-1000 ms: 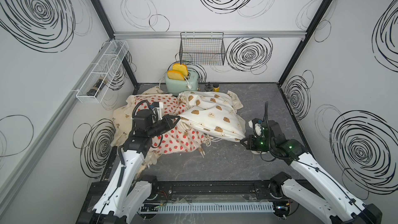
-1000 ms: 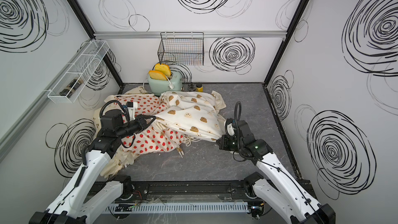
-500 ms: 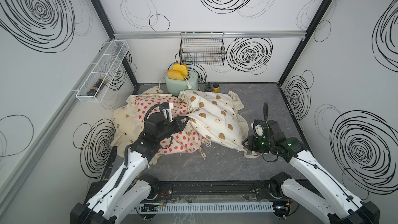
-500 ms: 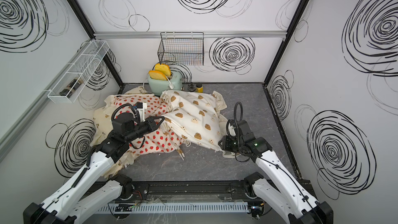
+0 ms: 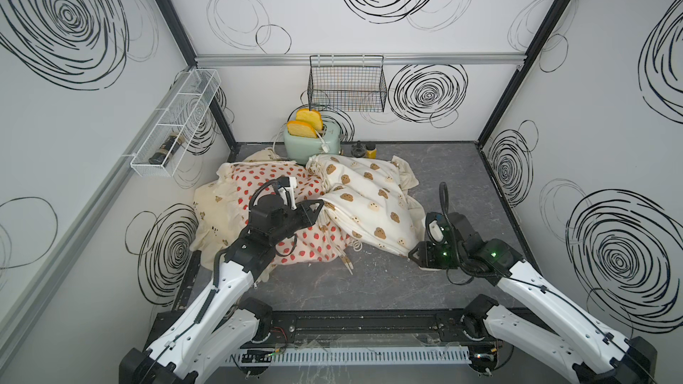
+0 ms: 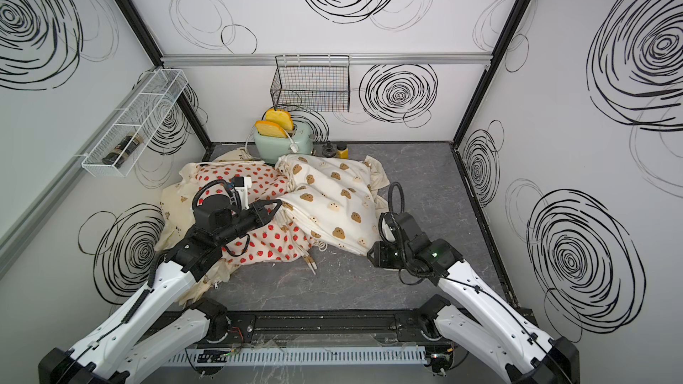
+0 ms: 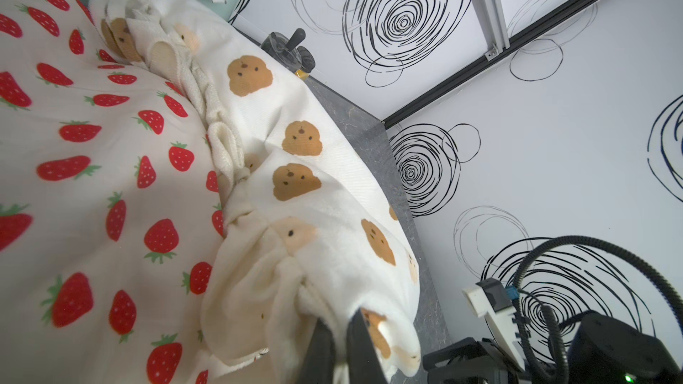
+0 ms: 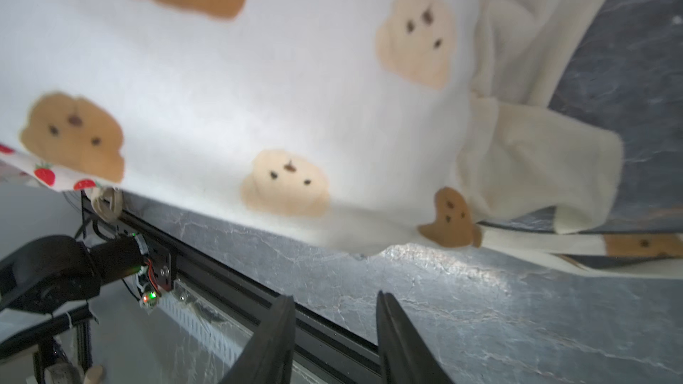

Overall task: Zip up pillowcases
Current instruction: Zip the zipper on the pillowcase.

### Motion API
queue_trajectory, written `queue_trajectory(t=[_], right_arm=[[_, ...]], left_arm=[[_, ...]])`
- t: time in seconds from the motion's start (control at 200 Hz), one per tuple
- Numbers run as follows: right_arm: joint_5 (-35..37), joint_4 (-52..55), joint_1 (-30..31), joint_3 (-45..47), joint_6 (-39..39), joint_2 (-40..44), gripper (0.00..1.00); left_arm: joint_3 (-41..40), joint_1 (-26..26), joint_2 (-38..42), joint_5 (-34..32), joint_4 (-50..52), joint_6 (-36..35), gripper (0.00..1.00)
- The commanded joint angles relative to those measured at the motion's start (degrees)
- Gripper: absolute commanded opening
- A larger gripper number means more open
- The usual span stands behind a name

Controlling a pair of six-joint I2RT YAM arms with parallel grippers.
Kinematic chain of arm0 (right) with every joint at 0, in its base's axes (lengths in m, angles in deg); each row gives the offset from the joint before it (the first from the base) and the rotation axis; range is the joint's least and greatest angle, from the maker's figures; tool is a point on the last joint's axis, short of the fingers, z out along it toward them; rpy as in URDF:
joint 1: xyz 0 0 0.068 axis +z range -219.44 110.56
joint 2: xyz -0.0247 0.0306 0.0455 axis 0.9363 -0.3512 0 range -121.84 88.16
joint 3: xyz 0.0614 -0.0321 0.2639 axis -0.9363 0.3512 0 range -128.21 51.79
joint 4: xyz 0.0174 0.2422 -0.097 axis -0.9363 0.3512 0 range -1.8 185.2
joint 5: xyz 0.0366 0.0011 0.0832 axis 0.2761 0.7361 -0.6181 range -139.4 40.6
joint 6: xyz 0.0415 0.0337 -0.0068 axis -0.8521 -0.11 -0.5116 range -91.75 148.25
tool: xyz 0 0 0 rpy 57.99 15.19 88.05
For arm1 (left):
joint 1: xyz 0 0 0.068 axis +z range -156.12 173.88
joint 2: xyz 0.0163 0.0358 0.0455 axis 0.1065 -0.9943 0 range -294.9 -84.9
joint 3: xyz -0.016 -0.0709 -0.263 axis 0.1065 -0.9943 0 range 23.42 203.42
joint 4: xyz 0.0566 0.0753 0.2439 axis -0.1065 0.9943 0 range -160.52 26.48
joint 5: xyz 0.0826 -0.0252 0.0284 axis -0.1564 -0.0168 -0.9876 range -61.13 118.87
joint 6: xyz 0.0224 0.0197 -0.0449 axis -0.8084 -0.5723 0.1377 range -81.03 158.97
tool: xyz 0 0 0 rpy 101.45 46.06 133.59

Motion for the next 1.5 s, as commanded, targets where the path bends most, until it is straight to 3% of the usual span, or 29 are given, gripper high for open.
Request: queue_trajectory(t=[0.0, 0.1, 0.345, 0.53, 0.845, 1.496], right_arm=[[6.94, 1.09, 5.05, 1.22, -5.72, -1.94, 0.42], [11.10, 2.29, 6.53, 1.29, -5.41, -4.28, 0.42], [11.38, -2.69, 7.53, 2.04, -4.81, -8.28, 0.37], [7.52, -10.60, 5.10, 5.70, -3.71, -8.06, 0.35], [5.53, -12.52, 2.03, 5.73, -1.17, -6.34, 0.26], [7.01, -4.07, -2.29, 4.05, -0.02, -4.62, 0.01]], left_arm=[[0.03, -0.19, 0.56, -1.28, -3.77, 0.20, 0.00], [-0.02, -0.14, 0.78, -1.28, -3.58, 0.17, 0.00], [-0.11, -0.17, 0.64, -1.02, -3.69, 0.10, 0.00], [0.08, -0.18, 0.62, -0.81, -3.82, 0.19, 0.00], [-0.36, -0.16, 1.05, -0.64, -3.75, 0.28, 0.00], [-0.46, 1.38, 1.70, -1.86, -2.92, -0.26, 0.00]])
